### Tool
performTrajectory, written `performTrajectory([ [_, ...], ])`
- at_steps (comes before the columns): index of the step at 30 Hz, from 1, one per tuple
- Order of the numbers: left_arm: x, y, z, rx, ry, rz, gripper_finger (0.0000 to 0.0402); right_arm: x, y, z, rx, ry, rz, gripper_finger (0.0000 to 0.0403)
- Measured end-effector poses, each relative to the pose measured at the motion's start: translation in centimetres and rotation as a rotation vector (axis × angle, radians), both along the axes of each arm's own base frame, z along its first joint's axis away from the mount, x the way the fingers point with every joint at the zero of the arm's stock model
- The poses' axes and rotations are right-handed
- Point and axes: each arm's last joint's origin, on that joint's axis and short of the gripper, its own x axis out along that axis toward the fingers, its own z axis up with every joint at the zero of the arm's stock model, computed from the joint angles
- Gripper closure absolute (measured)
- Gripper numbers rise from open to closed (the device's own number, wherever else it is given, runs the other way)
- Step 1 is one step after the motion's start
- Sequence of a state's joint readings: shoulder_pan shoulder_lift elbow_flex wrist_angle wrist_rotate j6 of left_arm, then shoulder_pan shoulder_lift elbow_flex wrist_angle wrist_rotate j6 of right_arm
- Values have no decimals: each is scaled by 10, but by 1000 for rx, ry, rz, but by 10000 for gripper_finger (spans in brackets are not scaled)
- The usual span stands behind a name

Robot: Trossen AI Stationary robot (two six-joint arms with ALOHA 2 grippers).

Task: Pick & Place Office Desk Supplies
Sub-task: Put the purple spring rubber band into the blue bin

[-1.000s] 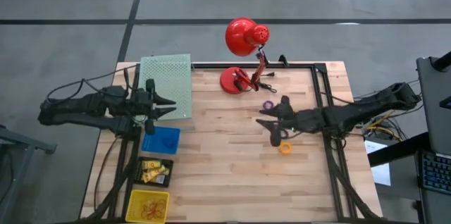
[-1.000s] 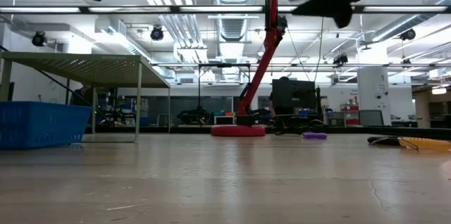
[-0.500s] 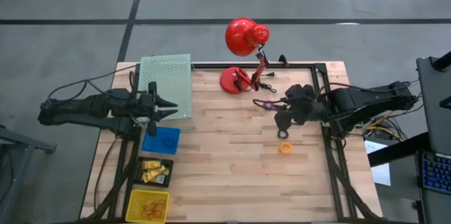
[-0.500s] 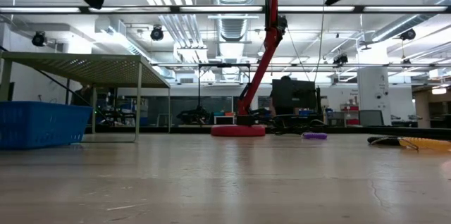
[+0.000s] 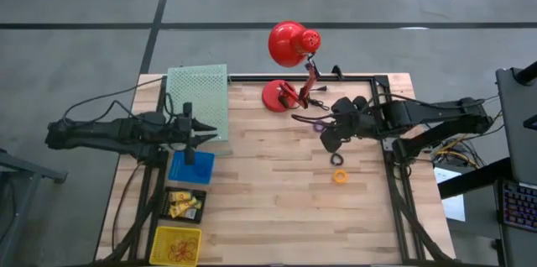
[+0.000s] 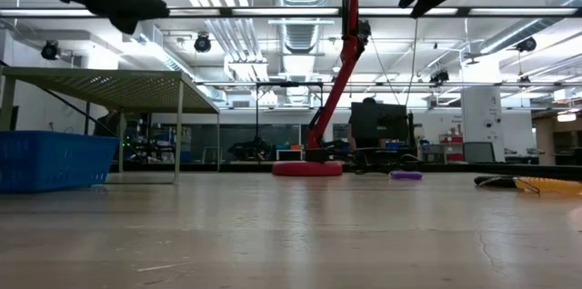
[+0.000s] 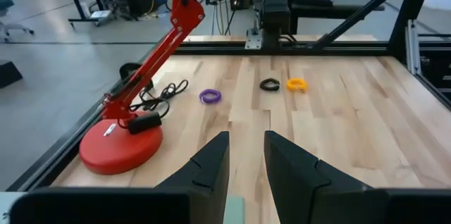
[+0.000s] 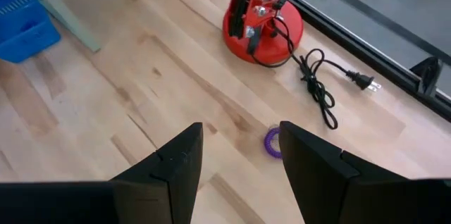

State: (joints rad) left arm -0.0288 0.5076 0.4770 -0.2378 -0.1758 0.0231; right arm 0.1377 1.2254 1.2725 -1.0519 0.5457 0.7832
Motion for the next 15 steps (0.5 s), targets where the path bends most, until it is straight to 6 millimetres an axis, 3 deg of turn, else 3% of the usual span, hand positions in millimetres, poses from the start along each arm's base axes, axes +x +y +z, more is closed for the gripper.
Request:
performTrajectory([
  [15, 0, 0, 0, -5, 2, 1, 305, 0, -3, -2, -15, 18, 5, 218],
])
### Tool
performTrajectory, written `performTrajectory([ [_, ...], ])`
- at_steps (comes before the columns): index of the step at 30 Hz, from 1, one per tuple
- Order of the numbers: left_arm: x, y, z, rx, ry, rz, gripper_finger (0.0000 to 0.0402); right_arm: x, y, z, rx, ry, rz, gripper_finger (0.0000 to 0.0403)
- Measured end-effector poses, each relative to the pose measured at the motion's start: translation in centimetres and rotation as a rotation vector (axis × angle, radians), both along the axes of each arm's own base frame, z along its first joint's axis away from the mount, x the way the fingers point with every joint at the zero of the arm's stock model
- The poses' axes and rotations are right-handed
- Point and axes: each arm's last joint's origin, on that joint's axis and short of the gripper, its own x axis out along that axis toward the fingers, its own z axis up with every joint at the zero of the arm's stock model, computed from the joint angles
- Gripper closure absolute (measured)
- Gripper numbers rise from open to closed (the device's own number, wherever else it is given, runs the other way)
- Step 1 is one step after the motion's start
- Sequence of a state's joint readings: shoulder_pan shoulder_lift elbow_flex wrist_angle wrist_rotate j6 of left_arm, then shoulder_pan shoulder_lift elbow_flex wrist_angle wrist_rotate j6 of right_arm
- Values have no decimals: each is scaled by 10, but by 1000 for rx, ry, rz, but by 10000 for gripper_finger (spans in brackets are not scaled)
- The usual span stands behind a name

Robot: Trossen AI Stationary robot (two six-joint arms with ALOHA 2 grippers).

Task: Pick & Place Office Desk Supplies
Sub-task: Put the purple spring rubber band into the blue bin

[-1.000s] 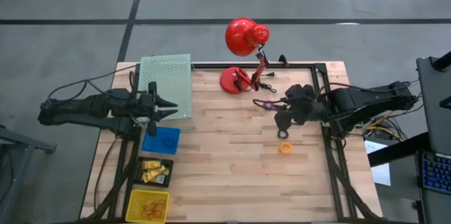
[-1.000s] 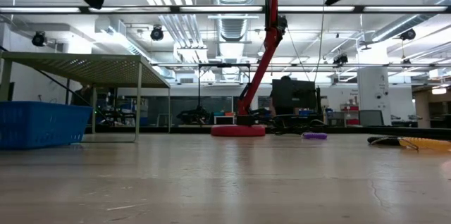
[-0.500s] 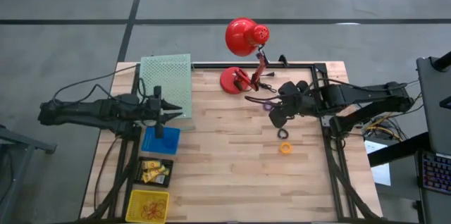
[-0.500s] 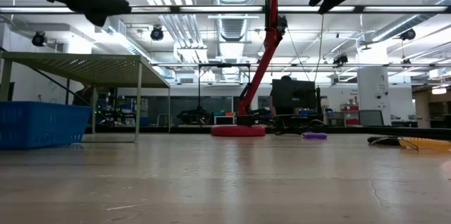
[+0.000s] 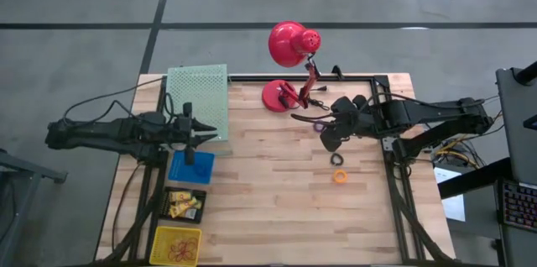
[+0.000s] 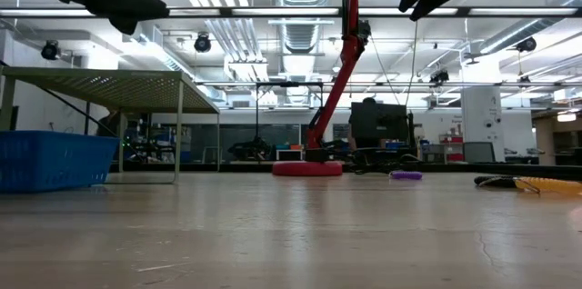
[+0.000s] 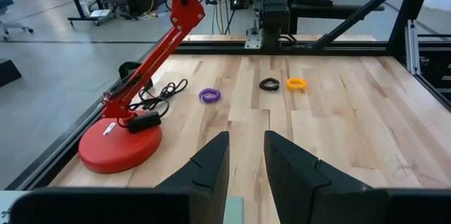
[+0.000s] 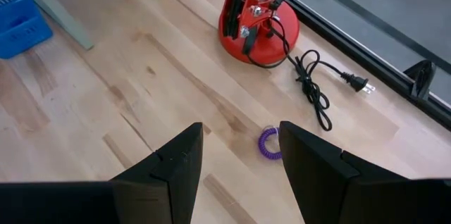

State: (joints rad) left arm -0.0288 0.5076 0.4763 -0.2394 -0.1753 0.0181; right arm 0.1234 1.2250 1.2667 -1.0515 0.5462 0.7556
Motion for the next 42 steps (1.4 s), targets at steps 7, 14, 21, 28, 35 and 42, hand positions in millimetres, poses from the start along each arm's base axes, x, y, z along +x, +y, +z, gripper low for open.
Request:
performTrajectory([
  [7, 0, 0, -1, 0, 10, 0, 305, 0, 0, 0, -1, -1, -1, 218],
  [14, -1, 0, -2, -2, 26, 1, 305, 0, 0, 0, -1, -3, -3, 218],
  [21, -2, 0, -6, -1, 61, 1, 305, 11, 1, -20, -4, 73, 1, 218],
  [28, -3, 0, -9, 0, 95, 1, 305, 32, 5, -48, 26, 198, 25, 218],
  [35, -4, 0, -12, -18, 132, 5, 305, 48, 4, -70, 22, 293, 31, 218],
  [42, -4, 0, -12, -39, 128, 12, 305, 52, 5, -76, 35, 315, 26, 218],
])
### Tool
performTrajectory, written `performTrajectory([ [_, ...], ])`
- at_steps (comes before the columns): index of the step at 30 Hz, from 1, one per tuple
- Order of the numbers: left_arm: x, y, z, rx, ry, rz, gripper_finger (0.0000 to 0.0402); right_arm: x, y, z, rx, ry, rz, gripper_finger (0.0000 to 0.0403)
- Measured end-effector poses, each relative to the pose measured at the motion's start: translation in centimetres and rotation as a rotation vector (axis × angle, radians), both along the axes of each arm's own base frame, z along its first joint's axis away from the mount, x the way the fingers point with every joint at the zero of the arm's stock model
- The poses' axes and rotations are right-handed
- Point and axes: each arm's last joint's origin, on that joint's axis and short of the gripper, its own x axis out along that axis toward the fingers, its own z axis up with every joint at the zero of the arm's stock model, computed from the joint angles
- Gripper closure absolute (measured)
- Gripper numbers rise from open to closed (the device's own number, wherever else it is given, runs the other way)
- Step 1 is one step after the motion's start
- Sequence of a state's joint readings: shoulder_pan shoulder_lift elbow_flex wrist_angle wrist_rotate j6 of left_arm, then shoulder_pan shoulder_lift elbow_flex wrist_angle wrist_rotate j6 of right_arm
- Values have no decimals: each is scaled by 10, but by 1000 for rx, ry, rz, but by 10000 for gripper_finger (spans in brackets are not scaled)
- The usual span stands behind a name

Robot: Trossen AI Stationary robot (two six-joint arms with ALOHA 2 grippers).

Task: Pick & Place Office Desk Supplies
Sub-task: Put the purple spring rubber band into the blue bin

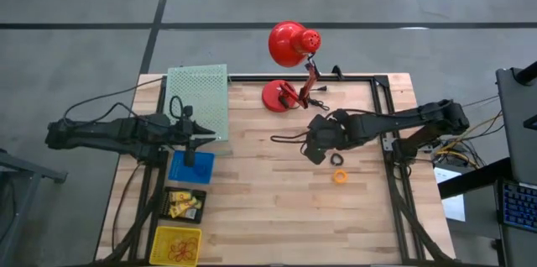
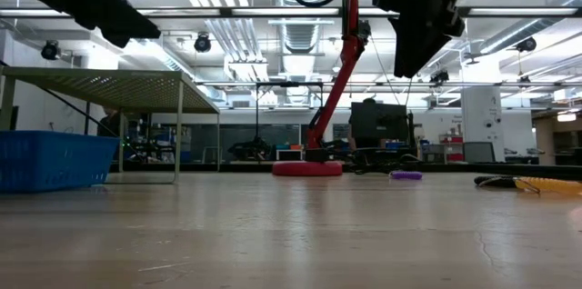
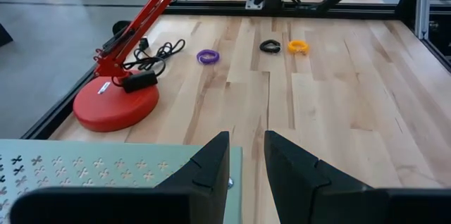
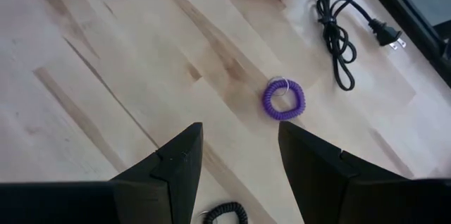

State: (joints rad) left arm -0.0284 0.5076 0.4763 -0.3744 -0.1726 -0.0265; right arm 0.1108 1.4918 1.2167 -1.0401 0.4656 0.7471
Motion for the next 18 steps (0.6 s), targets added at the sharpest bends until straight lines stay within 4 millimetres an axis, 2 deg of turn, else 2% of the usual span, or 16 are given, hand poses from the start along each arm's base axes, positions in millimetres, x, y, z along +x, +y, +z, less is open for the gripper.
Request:
performTrajectory([
  [13, 0, 0, 0, 1, 0, 3, 305, -6, -2, 9, -1, -35, -5, 218],
  [18, 0, 0, 0, 1, 0, 3, 305, -4, -8, 9, 5, -48, -37, 218],
])
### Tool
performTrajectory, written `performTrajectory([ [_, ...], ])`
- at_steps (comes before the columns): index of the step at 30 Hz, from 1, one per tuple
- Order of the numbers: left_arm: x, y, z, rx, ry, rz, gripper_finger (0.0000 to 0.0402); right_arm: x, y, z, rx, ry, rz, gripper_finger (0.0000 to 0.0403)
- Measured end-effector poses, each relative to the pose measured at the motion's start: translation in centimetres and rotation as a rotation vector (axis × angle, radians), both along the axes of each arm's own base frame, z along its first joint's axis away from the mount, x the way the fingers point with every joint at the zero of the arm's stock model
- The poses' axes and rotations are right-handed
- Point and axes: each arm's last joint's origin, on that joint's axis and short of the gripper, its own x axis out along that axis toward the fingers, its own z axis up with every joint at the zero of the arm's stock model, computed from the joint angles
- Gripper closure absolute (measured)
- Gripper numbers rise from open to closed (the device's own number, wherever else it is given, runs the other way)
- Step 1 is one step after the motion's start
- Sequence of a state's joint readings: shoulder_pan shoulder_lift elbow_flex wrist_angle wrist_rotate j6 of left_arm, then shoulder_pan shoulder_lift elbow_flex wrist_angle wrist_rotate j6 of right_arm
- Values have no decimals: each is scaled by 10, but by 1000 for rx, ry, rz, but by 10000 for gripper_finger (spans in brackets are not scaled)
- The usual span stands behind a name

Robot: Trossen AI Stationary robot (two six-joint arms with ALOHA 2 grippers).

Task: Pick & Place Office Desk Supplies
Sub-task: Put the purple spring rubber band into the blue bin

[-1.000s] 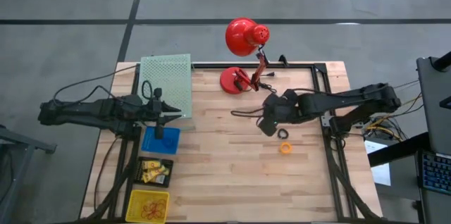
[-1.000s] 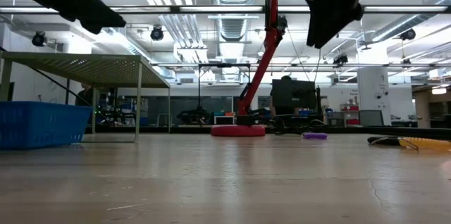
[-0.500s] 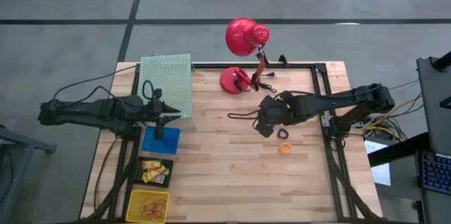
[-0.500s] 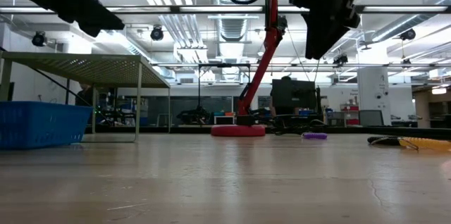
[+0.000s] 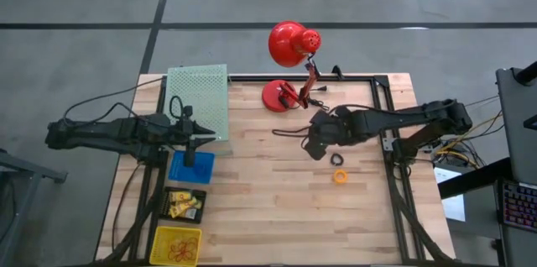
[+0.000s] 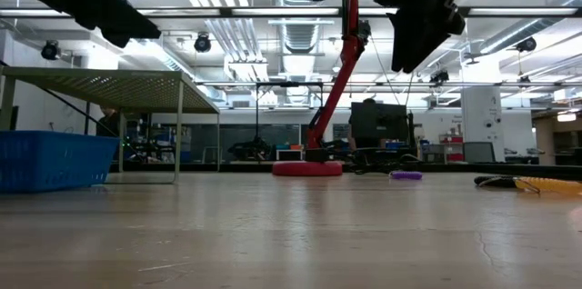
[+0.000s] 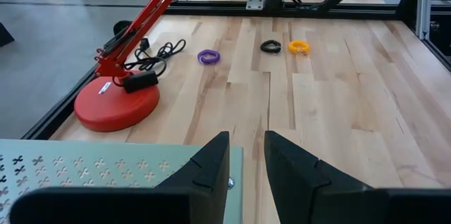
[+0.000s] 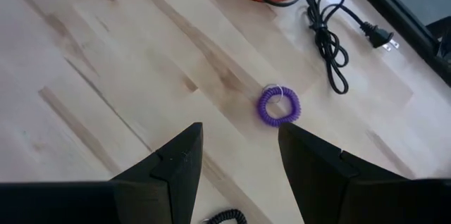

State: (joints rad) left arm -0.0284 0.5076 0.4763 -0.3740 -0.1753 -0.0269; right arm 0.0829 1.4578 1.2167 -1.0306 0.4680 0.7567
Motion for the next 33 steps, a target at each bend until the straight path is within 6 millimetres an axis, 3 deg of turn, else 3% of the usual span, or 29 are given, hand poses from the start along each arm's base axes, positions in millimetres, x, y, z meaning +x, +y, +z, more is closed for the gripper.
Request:
performTrajectory([
  [13, 0, 0, 0, 0, 0, 0, 305, -2, -40, -16, 114, 57, 5, 218],
  [24, 0, 0, 0, 0, 0, 0, 305, -7, -38, -77, 136, 41, 180, 218],
  [33, 0, 0, 0, 0, 0, -1, 305, -24, -51, -114, 123, 56, 158, 218],
])
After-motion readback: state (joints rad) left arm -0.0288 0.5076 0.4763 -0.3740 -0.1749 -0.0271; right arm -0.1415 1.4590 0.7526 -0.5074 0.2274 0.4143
